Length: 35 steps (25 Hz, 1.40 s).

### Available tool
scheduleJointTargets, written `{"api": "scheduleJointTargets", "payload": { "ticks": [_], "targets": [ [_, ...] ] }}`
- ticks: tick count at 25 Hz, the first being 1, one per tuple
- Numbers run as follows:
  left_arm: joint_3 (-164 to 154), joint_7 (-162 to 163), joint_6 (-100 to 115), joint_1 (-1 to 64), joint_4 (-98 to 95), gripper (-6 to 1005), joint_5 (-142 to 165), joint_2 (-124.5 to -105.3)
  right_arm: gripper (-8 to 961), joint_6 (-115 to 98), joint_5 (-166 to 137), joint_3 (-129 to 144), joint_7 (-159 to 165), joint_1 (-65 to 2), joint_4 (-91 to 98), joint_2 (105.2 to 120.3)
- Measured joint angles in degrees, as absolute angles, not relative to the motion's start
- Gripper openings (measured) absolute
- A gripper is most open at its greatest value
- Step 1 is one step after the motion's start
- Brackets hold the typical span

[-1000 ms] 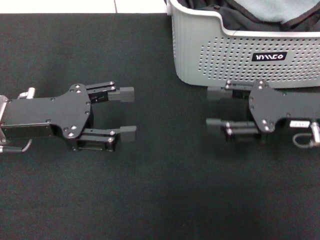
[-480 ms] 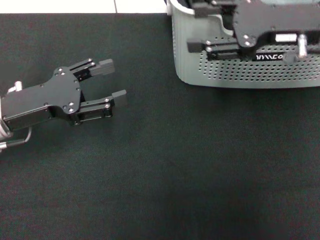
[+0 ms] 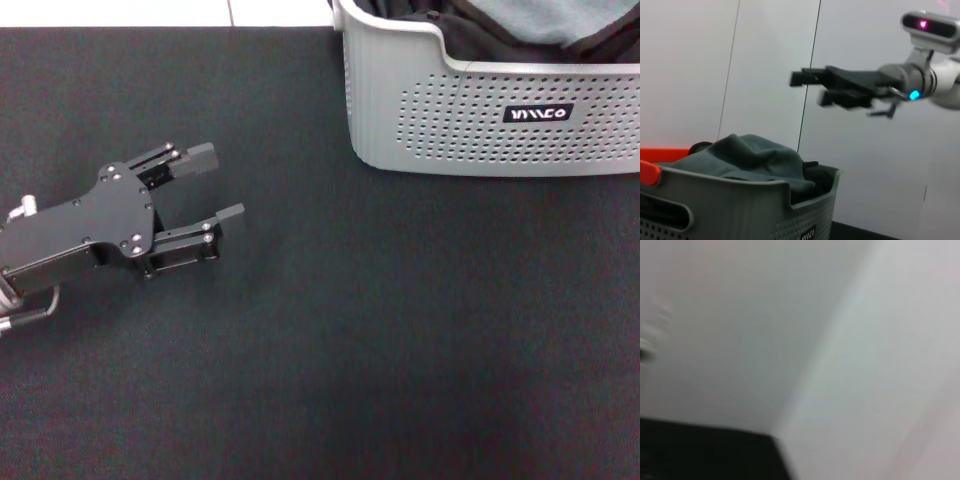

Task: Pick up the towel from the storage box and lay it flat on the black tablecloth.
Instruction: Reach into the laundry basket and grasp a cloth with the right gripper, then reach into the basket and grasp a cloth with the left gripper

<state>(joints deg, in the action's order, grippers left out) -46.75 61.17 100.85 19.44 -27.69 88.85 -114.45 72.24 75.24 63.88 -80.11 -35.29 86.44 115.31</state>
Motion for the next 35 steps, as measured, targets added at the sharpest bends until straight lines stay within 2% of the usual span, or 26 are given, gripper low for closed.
{"api": "scheduleJointTargets", "payload": {
  "ticks": [6,10,15,24,27,28,32,35],
  "targets": [
    [-46.8,58.6,100.6,19.7,-25.9,840,88.9,-114.74,700,73.3,53.5,56.7,-60.2,-39.8,88.8,113.02],
    [-46.9,58.2,100.2,20.0,-25.6,839,89.3,-114.94,687,73.6,41.3,55.9,-53.0,-42.9,83.4,112.46],
    [-47.1,58.0,99.2,20.3,-25.0,837,89.5,-115.03,677,73.9,31.0,55.8,-47.7,-46.6,72.1,112.71],
    [-47.3,57.4,98.5,20.0,-24.2,834,89.8,-115.23,659,71.7,31.4,55.2,-47.2,-47.3,70.7,112.77],
    [-47.3,57.1,98.4,19.5,-24.2,833,89.8,-115.28,653,71.2,31.4,54.3,-47.8,-46.6,73.4,113.55],
    [-47.3,57.0,98.4,19.5,-24.1,832,89.8,-115.31,406,71.0,31.9,54.3,-48.7,-45.3,76.6,114.52],
    [-47.1,56.3,98.4,19.4,-23.6,831,89.8,-115.41,273,70.3,36.1,54.1,-51.1,-42.0,84.0,115.64],
    [-47.0,56.2,98.3,19.3,-23.6,830,89.8,-115.41,173,67.5,47.4,54.0,-55.0,-37.4,89.2,115.56]
  ]
}}
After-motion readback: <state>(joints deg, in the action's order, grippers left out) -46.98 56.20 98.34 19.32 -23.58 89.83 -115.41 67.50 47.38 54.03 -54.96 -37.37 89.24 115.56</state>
